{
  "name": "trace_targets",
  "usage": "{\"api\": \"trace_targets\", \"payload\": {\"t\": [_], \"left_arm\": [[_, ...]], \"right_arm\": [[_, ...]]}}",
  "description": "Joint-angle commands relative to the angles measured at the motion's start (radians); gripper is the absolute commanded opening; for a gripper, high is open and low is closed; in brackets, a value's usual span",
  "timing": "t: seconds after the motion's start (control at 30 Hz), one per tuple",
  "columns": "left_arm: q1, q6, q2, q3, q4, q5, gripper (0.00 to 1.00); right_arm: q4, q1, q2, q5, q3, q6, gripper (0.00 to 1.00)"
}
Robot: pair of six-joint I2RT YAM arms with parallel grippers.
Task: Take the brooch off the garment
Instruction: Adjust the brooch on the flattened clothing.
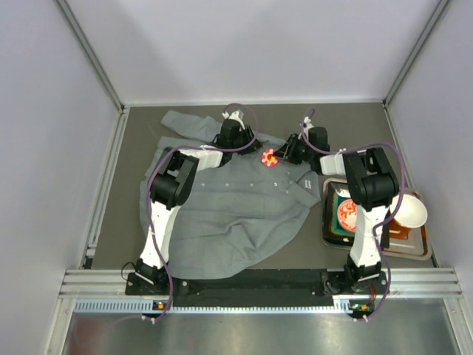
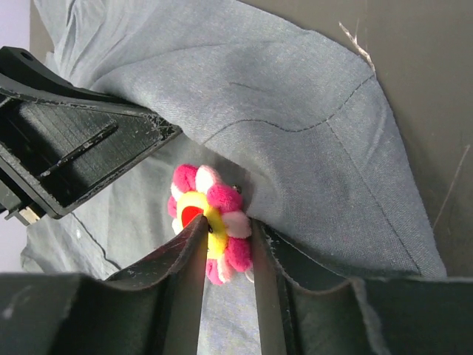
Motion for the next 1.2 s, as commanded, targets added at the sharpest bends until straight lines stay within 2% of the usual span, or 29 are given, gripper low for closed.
{"api": "trace_targets", "payload": {"t": [0.0, 0.1, 0.13, 0.17, 0.2, 0.33, 0.37, 0.4, 0.43, 0.47, 0.67, 0.8, 0.83, 1.0, 1.1, 1.13, 1.17], "left_arm": [[0.005, 0.015, 0.005, -0.001, 0.034, 0.0, 0.39], [0.007, 0.012, 0.014, 0.006, 0.032, 0.005, 0.39], [0.007, 0.012, 0.017, 0.007, 0.034, 0.005, 0.39], [0.007, 0.012, 0.018, 0.006, 0.034, 0.005, 0.39], [0.007, 0.012, 0.018, 0.007, 0.034, 0.008, 0.39], [0.007, 0.013, 0.02, 0.006, 0.035, 0.006, 0.39], [0.007, 0.013, 0.02, 0.006, 0.035, 0.006, 0.39], [0.007, 0.013, 0.02, 0.003, 0.035, 0.006, 0.39], [0.005, 0.013, 0.02, 0.003, 0.037, 0.008, 0.39], [0.007, 0.013, 0.019, 0.001, 0.038, 0.009, 0.39], [0.007, 0.012, 0.019, 0.0, 0.045, 0.012, 0.39], [0.007, 0.013, 0.017, -0.005, 0.046, 0.012, 0.4], [0.005, 0.01, 0.018, -0.004, 0.048, 0.017, 0.39], [0.003, 0.006, 0.02, -0.005, 0.051, 0.028, 0.4], [0.003, 0.009, 0.017, -0.01, 0.051, 0.025, 0.4], [0.003, 0.007, 0.017, -0.01, 0.051, 0.026, 0.4], [0.005, 0.007, 0.017, -0.011, 0.051, 0.029, 0.4]], "right_arm": [[0.074, 0.008, -0.015, 0.0, -0.002, -0.001, 0.27], [0.089, 0.011, -0.044, 0.009, -0.025, -0.007, 0.2], [0.098, 0.011, -0.049, 0.008, -0.03, -0.005, 0.16], [0.107, 0.011, -0.053, 0.003, -0.034, -0.007, 0.07], [0.126, 0.012, -0.061, 0.003, -0.042, -0.005, 0.03], [0.163, 0.014, -0.064, -0.009, -0.047, -0.004, 0.0], [0.172, 0.014, -0.066, -0.026, -0.047, -0.002, 0.01], [0.18, 0.015, -0.069, -0.035, -0.05, -0.001, 0.14], [0.192, 0.015, -0.073, -0.04, -0.054, 0.001, 0.21], [0.198, 0.015, -0.076, -0.049, -0.059, 0.005, 0.23], [0.279, 0.021, -0.104, -0.067, -0.126, 0.048, 0.28], [0.224, 0.023, -0.066, -0.064, -0.074, 0.047, 0.29], [0.221, 0.023, -0.058, -0.06, -0.07, 0.044, 0.33], [0.172, 0.021, -0.032, -0.04, -0.02, 0.019, 0.33], [0.172, 0.024, -0.032, -0.032, -0.007, 0.009, 0.16], [0.17, 0.024, -0.029, -0.03, -0.002, 0.007, 0.06], [0.166, 0.026, -0.024, -0.027, 0.015, 0.005, 0.04]]}}
